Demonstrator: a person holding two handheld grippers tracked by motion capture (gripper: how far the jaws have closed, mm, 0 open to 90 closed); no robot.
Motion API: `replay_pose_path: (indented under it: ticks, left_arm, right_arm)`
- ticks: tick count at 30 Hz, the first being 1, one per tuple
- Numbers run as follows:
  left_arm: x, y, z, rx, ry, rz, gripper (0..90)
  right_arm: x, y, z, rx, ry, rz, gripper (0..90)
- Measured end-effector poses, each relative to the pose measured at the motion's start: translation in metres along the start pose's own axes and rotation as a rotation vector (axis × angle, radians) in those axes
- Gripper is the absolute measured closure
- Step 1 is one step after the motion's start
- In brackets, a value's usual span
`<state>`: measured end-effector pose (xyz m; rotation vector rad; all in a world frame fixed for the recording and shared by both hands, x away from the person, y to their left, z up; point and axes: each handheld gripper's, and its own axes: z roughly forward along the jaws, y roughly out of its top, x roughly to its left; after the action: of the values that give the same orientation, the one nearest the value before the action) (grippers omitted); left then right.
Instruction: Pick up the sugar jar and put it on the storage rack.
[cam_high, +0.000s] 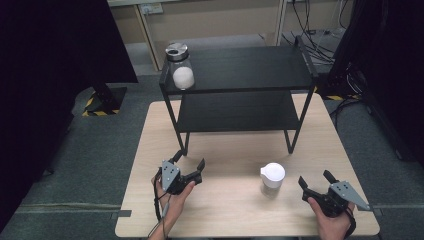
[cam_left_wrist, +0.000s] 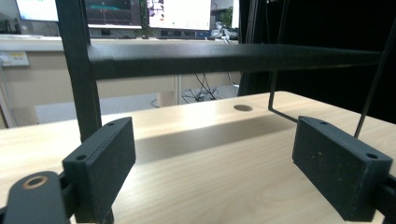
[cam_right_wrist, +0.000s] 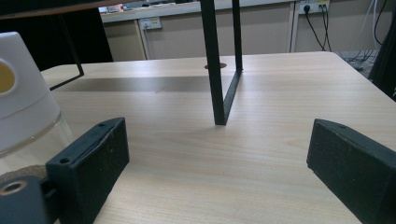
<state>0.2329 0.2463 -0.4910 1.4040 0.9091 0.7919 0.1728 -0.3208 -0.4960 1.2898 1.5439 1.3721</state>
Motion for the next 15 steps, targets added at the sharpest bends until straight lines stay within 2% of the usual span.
replay_pose_path:
  ticks: [3,6,15]
  left_arm:
    - [0.004,-0.006,0.003,0.021,-0.010,-0.012,12.4]
    - [0.005,-0.011,0.006,0.042,-0.004,-0.019,12.4]
    - [0.009,-0.019,0.010,0.072,-0.001,-0.045,12.5]
  right_arm:
    - [0.000,0.000,0.000,-0.001,0.000,-0.001,5.9]
    - [0.000,0.000,0.000,-0.002,0.000,-0.004,5.9]
    - [0.000,-0.001,0.000,-0.003,0.003,-0.007,5.9]
